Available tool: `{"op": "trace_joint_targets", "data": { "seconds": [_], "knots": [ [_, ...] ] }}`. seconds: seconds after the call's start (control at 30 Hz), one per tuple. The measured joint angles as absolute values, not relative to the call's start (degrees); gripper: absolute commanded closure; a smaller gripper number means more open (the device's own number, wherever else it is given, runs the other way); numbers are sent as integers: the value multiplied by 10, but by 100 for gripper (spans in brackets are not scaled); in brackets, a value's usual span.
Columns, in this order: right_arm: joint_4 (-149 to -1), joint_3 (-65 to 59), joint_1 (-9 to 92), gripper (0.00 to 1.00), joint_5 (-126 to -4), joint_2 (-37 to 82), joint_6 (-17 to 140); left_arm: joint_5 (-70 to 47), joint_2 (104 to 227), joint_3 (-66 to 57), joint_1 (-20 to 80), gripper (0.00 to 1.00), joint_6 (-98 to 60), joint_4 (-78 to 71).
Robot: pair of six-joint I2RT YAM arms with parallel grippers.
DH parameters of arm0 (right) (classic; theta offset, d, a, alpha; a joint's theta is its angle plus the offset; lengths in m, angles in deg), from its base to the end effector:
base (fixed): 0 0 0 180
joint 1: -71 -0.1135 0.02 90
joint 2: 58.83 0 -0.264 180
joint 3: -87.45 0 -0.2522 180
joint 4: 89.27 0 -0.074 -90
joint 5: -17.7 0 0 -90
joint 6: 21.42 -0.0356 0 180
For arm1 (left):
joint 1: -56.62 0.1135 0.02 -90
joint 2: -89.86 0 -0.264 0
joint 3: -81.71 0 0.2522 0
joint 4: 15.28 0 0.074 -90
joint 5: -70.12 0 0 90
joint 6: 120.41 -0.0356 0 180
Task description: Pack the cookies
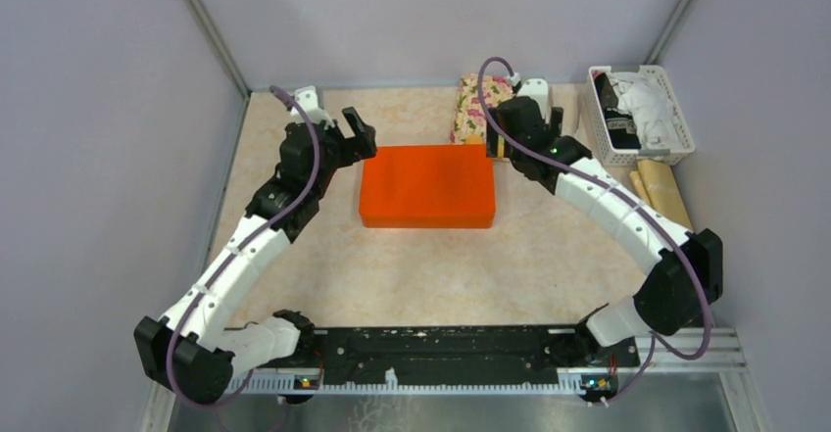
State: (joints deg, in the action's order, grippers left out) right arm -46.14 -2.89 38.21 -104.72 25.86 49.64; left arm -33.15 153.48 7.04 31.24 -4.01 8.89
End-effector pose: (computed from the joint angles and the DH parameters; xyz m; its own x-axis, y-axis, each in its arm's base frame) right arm 0.2866 0.1619 0.3339 -0.5246 -0.0121 -0.8512 0.0714 0.9958 -0.0581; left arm 0.2348 -0.1024 0.3737 -0.2794 -0.3465 -0.8955 0.1016 0.9167 -0.3864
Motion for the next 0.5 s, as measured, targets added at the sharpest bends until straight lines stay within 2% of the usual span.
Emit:
{"op": "trace_joint_targets", "data": {
  "seconds": [0.23,0.5],
  "knots": [
    [-466,-39,382,1,-1113,213,561,-461,1508,71,312,1,-40,150],
    [-496,-118,382,1,-1122,169,563,-491,1484,109,312,1,-40,153]
  ]
}}
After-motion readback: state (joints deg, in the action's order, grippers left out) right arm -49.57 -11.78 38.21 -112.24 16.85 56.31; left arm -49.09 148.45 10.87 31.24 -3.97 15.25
